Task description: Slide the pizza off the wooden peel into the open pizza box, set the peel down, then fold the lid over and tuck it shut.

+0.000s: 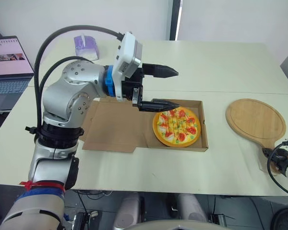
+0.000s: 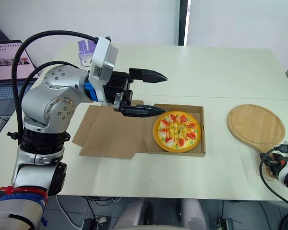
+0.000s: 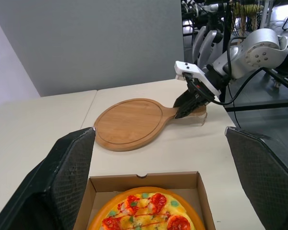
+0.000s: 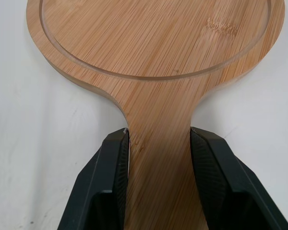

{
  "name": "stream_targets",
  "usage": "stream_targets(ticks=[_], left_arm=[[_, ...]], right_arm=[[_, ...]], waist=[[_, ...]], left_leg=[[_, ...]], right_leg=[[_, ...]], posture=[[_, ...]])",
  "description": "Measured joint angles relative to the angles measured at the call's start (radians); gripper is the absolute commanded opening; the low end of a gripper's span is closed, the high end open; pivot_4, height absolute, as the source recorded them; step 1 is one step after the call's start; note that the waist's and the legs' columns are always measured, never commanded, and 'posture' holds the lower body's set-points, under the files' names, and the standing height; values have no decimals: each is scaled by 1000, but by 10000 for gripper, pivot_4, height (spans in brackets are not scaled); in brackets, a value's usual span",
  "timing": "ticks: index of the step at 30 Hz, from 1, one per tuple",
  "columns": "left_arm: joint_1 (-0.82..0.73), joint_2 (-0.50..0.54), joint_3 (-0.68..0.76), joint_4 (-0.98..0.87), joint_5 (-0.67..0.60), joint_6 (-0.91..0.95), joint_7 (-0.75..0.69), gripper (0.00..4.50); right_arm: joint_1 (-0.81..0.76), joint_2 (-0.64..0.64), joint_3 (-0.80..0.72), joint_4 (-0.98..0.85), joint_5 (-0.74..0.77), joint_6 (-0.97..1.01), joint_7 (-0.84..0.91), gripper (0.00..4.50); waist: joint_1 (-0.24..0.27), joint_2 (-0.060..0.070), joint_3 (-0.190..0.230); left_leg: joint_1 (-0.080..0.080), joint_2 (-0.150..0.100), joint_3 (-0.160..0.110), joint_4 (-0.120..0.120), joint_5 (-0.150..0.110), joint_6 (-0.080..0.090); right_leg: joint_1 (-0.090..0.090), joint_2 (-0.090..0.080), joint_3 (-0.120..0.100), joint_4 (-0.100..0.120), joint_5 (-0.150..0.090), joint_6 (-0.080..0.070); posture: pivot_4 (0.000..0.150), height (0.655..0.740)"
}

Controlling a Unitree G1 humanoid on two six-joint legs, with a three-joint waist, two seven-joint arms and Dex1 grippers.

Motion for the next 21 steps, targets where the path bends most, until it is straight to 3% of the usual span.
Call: stream_targets(ticks=[1,4,9,12,16,21], left_arm=[[1,3,0,-2,0,1,0,45000],[8,6,3,-5,0,5,1,45000],[28,14,8,-22,0,24,21,45000],[59,32,36,-53,-4,41,47,45000],[125,28,92,-99,-26,47,120,45000],[289,68,202,-177,-29,72,249,45000]], right_arm=[[1,-11,6,18,-4,-16,13,16224],[8,-47,16,58,-10,-66,58,25220],[20,-113,20,66,-64,-192,107,43447],[-38,-192,46,117,-107,-308,158,44658],[-299,-270,174,164,-100,-396,250,44658],[-620,-216,387,183,-41,-385,318,44658]], waist=[[0,0,0],[-1,0,0],[-2,0,0],[-7,-1,0],[-26,-2,1],[-32,-4,2]], left_leg=[[1,0,0,0,0,0],[3,0,0,-1,0,0],[4,0,0,-1,0,0],[6,1,2,-1,0,0],[12,2,3,-3,0,0],[13,3,2,-4,0,0]], right_leg=[[1,0,0,0,0,0],[3,0,0,-1,-1,1],[4,0,0,-2,-4,6],[5,0,2,-2,-4,6],[8,1,4,-2,-4,6],[6,1,4,-2,0,0]], posture=[[1500,7400],[1500,7400],[1500,7400],[1500,7400],[1500,7400],[1500,7400]])
